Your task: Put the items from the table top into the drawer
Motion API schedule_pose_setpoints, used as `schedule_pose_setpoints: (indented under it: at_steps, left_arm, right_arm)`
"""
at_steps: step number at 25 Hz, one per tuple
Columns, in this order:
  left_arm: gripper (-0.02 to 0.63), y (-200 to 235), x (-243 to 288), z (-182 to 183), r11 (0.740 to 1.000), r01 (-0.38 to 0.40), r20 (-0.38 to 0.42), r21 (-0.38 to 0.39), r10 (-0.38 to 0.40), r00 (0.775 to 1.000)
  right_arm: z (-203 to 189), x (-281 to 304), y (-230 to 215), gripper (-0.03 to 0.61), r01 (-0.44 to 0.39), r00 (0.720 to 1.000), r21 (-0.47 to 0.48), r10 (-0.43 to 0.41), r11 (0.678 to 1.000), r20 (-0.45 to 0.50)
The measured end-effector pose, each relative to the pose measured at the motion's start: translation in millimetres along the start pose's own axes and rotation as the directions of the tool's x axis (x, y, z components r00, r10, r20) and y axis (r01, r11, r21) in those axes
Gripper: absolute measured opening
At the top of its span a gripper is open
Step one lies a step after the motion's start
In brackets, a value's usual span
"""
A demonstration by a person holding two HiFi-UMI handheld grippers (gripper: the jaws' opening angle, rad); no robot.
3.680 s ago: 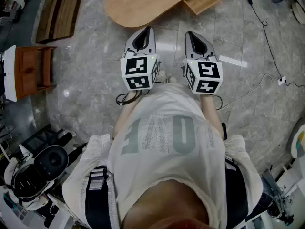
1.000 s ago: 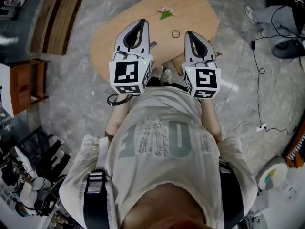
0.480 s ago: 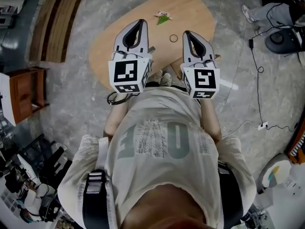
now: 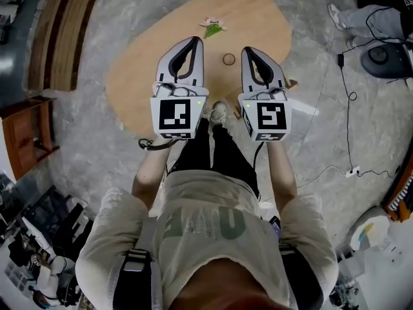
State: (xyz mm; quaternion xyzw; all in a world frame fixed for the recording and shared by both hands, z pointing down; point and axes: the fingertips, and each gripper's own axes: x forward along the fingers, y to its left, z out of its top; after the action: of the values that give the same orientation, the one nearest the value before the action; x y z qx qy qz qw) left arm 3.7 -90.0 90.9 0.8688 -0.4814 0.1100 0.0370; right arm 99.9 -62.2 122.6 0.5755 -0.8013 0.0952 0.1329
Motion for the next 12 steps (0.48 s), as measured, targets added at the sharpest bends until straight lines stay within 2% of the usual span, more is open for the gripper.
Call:
schedule_pose_setpoints:
  at_steps: [8, 12]
  left_arm:
    - [0.008, 11, 46, -137, 0.997, -0.03, -0.073, -0.065, 0.025, 0.997]
    - [0.008, 15, 54, -209, 0.997, -0.053, -0.132, -0.061, 0.045, 0.99]
  right_arm:
    - [-125, 60, -5, 0.005, 0.014, 0.998, 0.023, -0.012, 1.0, -0.066]
    - [-193, 83, 3, 0.003, -0.001, 0.995, 0.028, 0.004, 1.0, -0.102]
